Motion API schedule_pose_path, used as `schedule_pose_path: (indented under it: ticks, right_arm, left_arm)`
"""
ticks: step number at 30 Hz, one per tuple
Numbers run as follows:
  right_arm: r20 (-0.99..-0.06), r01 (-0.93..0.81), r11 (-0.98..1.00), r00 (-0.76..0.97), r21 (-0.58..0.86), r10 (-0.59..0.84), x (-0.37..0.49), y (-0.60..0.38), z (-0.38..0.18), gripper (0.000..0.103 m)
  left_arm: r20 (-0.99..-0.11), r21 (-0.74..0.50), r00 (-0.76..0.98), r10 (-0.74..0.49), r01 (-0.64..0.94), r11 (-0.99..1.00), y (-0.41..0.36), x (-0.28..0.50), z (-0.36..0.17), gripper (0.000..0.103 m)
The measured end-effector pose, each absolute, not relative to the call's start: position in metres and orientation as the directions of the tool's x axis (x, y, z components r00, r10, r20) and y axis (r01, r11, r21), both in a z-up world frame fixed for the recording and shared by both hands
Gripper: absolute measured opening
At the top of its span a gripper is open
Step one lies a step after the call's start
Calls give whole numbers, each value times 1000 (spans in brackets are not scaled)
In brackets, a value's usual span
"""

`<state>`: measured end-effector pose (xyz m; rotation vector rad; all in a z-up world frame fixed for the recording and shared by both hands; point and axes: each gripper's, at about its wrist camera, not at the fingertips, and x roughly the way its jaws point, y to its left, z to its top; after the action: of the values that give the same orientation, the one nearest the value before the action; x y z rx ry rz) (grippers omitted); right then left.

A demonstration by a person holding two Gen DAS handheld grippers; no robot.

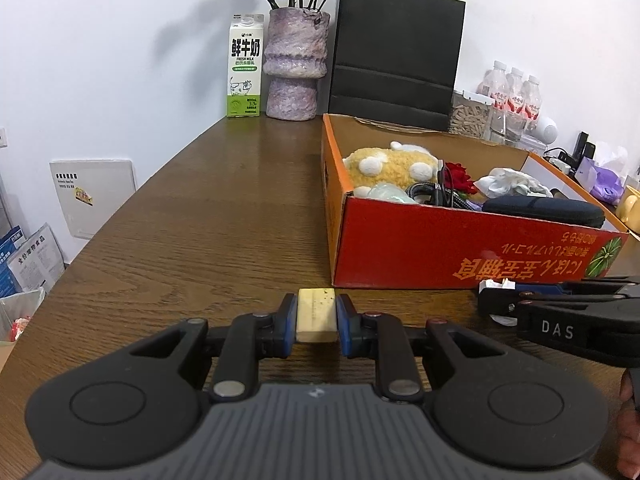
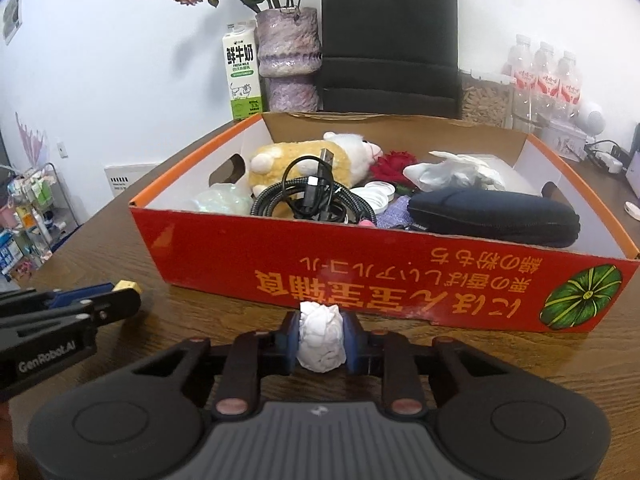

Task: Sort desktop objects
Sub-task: 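Grasp the beige block with the left tool while the right tool grasps the white tissue, then carry the beige block and white tissue over the box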

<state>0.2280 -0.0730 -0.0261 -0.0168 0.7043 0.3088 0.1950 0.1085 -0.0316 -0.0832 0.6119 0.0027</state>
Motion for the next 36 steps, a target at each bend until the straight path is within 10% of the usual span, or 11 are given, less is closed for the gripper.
schedule_pose_path:
  ticks: [36]
  right_arm:
    - [-359, -340, 936, 866, 87, 348, 246, -168, 77, 20]
  left_arm:
    - [-365, -90, 924, -113, 86, 992, 15, 243, 59, 21]
